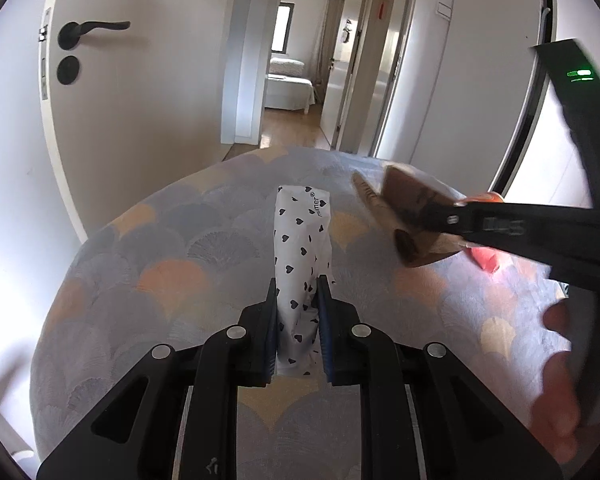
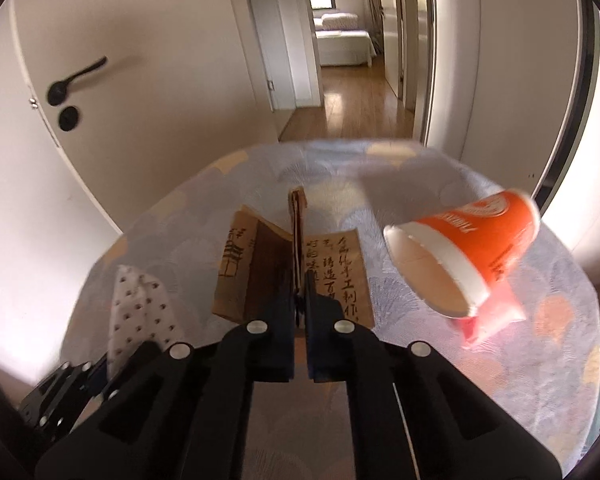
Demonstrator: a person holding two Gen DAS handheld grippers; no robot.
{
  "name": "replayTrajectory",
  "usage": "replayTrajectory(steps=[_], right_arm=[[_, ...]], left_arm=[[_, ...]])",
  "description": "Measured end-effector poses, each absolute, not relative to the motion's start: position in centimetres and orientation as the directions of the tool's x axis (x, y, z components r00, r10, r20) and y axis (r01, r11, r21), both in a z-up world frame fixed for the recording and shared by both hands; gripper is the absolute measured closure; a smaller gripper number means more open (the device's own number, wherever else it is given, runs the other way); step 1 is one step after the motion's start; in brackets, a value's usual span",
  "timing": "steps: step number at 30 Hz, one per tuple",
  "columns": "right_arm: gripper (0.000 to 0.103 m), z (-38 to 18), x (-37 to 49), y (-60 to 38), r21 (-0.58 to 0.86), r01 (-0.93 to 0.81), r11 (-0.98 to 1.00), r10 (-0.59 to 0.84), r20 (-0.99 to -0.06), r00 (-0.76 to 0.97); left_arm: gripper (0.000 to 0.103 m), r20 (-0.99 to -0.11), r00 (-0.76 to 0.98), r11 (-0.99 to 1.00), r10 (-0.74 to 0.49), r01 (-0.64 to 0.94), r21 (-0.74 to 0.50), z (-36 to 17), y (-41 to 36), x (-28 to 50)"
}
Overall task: Collect trash
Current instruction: 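Grasp the white heart-print paper with the left tool while the right tool grasps the brown booklet, then carry paper and booklet over the teal basket and open both tools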
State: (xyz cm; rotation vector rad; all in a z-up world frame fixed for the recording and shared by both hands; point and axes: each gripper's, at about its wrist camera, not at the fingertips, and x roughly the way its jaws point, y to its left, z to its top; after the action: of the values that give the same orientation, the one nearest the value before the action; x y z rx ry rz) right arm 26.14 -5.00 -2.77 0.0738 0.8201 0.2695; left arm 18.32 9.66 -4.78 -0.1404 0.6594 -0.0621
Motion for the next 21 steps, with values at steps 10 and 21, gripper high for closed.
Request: replayTrajectory(steps=[10,21], right_arm=[[0.101,2.5,19.1,-10.0,0.204,-0.198,0.959,0.282,-0.591,0.756],[0.100,5.6,13.4,-20.5,0.238,-0.026,0.971,0.151,-0.522,0.839]], left_arm=[[0.087,-0.540,0.809,0.968,-0.233,0.139,-0.210,-0.5,7.1,15.4],[0.087,-0.487,0.784,0.923,-0.385,0.339,-0.183,3.1,-1.9,14.2]])
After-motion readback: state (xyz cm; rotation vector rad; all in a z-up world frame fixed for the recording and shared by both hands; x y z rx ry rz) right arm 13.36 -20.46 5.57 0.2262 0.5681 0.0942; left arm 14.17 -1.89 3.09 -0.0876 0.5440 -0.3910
